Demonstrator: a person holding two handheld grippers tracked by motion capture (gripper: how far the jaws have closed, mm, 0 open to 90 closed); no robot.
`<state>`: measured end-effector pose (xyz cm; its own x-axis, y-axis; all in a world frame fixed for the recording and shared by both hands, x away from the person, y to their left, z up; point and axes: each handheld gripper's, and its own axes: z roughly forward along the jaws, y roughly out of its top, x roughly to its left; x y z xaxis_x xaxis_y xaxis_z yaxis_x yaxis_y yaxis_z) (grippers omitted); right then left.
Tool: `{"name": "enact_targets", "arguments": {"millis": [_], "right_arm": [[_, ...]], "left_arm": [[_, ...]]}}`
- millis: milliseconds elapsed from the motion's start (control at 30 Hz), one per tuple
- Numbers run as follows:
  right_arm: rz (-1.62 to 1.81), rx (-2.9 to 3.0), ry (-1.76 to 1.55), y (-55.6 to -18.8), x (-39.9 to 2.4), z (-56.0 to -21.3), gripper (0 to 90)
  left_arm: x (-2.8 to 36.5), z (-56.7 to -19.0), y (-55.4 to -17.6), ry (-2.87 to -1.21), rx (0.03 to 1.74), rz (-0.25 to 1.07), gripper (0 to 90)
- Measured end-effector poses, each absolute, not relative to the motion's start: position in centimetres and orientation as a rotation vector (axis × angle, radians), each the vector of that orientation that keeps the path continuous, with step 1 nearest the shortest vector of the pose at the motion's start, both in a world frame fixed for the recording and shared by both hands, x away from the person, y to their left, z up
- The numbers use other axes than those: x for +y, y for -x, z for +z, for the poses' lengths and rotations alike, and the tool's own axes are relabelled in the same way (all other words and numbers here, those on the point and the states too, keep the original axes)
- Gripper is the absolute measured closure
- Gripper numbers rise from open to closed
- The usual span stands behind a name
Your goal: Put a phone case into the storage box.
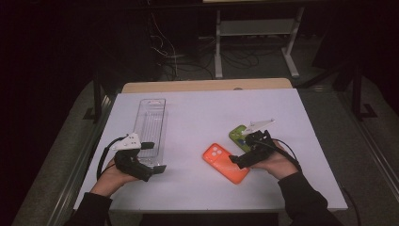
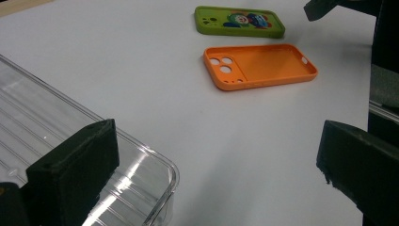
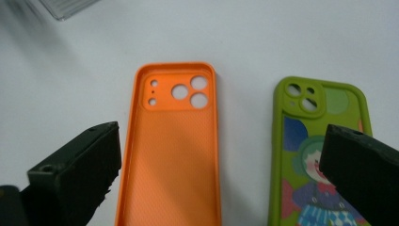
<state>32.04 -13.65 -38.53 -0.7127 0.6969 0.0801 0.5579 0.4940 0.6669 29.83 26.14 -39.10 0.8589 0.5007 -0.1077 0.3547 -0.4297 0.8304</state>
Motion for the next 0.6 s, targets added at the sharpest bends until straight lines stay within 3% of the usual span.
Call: {"name": "enact_targets", "arguments": {"millis": [600], "right_arm": [[0.964,2.579,-1.076,-32.6,-11.2,-39.4,0.0]], "left_arm": [[26.2,-39.1,-29.8,-2.061,0.624,0.19,0.0]]}}
